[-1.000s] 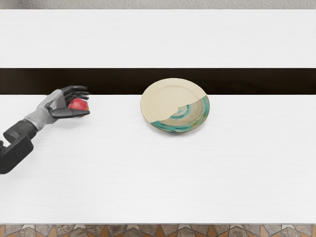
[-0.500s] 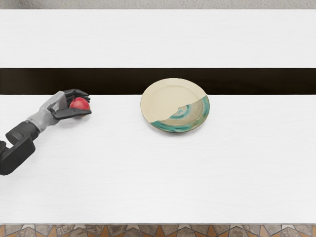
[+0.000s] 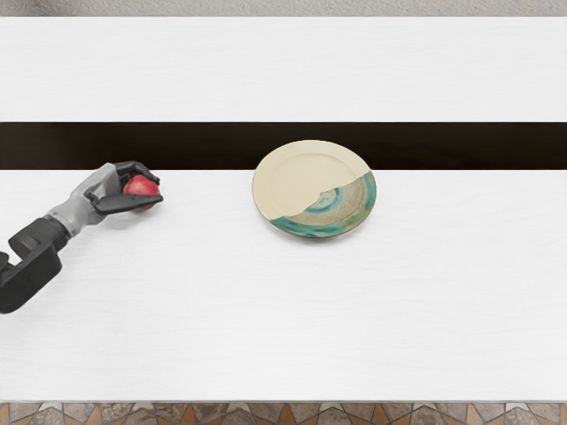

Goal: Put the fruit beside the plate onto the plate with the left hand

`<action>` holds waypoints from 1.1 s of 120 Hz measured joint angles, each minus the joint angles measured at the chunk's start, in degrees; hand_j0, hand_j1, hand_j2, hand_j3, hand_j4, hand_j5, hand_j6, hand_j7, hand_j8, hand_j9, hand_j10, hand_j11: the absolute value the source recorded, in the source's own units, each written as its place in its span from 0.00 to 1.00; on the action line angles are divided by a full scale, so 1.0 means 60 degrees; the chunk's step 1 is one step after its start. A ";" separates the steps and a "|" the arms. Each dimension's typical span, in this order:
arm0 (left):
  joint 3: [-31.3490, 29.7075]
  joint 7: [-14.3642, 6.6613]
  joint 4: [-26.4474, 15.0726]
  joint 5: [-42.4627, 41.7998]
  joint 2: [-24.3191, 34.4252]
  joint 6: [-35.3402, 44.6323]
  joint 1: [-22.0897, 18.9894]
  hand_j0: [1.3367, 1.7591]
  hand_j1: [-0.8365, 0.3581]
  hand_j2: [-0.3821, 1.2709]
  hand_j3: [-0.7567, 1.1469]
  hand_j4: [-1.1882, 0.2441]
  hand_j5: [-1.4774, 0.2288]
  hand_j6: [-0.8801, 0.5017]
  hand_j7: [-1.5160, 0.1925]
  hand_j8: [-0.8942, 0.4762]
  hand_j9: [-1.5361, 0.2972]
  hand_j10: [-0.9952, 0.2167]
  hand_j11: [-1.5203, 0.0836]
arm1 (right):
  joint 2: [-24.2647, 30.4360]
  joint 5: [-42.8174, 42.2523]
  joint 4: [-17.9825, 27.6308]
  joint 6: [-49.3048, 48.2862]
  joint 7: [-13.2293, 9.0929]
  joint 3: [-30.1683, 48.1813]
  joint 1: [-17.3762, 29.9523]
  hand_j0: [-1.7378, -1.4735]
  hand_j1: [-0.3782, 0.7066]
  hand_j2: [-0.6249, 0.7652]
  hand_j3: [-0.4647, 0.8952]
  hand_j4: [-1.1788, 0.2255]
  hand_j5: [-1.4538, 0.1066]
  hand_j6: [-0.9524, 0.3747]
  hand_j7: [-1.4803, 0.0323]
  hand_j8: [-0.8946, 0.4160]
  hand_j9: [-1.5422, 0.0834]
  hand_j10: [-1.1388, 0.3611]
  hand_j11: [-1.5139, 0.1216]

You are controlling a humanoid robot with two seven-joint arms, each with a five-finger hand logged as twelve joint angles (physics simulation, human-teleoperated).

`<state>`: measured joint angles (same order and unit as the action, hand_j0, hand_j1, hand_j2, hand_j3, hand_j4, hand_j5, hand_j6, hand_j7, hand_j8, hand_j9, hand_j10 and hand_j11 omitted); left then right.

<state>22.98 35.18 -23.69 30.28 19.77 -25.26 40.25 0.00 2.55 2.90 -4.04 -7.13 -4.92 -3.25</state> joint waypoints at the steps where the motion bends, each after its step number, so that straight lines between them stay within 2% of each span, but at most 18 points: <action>1: 0.0015 -0.0003 -0.0006 0.0008 0.0007 -0.0031 0.0006 0.73 0.38 0.33 0.40 0.31 0.27 0.30 0.28 0.43 0.26 0.47 0.39 | 0.0000 0.0000 0.0000 0.0000 0.0000 0.0000 0.0000 0.30 0.03 0.45 0.34 0.84 0.93 0.72 0.98 0.68 0.95 0.76 0.93; 24: 0.0483 -0.0029 -0.0472 0.0088 0.0045 -0.0968 0.0412 0.72 0.38 0.32 0.40 0.29 0.24 0.30 0.25 0.44 0.24 0.52 0.31 | 0.0000 0.0000 0.0000 0.0000 0.0001 0.0000 0.0000 0.30 0.03 0.45 0.34 0.84 0.93 0.72 0.98 0.68 0.95 0.76 0.93; 46: 0.0706 -0.0032 -0.1677 0.0163 -0.0044 -0.1455 0.0917 0.72 0.38 0.32 0.40 0.28 0.24 0.30 0.26 0.44 0.24 0.52 0.28 | 0.0000 0.0000 0.0000 0.0000 0.0001 0.0000 0.0000 0.30 0.03 0.45 0.34 0.84 0.93 0.72 0.98 0.68 0.95 0.76 0.93; 67: 0.0684 -0.0033 -0.2232 0.0874 -0.1235 -0.1504 0.1562 0.72 0.38 0.33 0.40 0.28 0.24 0.30 0.25 0.45 0.23 0.52 0.26 | 0.0000 0.0000 -0.0001 0.0000 0.0000 0.0000 0.0000 0.30 0.03 0.45 0.34 0.84 0.93 0.72 0.98 0.68 0.95 0.76 0.93; 83: 0.0631 -0.0034 -0.2292 0.1565 -0.2189 -0.1481 0.1714 0.71 0.38 0.32 0.40 0.28 0.23 0.30 0.24 0.45 0.23 0.53 0.26 | 0.0000 0.0000 -0.0001 0.0000 0.0000 0.0000 0.0000 0.30 0.03 0.45 0.34 0.84 0.93 0.72 0.98 0.68 0.95 0.76 0.93; 94: 0.0361 -0.0035 -0.2047 0.1859 -0.2832 -0.1248 0.1764 0.71 0.39 0.32 0.40 0.27 0.24 0.30 0.24 0.45 0.23 0.52 0.26 | 0.0000 0.0000 -0.0001 0.0000 0.0000 0.0000 0.0000 0.30 0.03 0.45 0.34 0.84 0.93 0.72 0.98 0.68 0.95 0.76 0.93; 111: 0.0023 -0.0036 -0.1555 0.2049 -0.2985 -0.0410 0.1961 0.71 0.38 0.32 0.40 0.27 0.23 0.30 0.24 0.45 0.23 0.52 0.25 | 0.0000 0.0000 -0.0001 0.0000 -0.0001 0.0000 0.0000 0.30 0.03 0.45 0.34 0.84 0.93 0.72 0.98 0.68 0.95 0.76 0.93; 132: -0.0304 -0.0038 -0.1291 0.2095 -0.3259 0.0905 0.2008 0.71 0.38 0.32 0.40 0.27 0.23 0.30 0.24 0.45 0.23 0.53 0.25 | 0.0000 0.0000 0.0000 0.0000 0.0000 0.0000 0.0000 0.30 0.03 0.45 0.34 0.84 0.93 0.72 0.98 0.68 0.95 0.76 0.93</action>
<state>21.15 34.95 -31.43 42.85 0.22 -19.83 52.30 0.00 2.55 2.90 -4.04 -7.13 -4.92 -3.25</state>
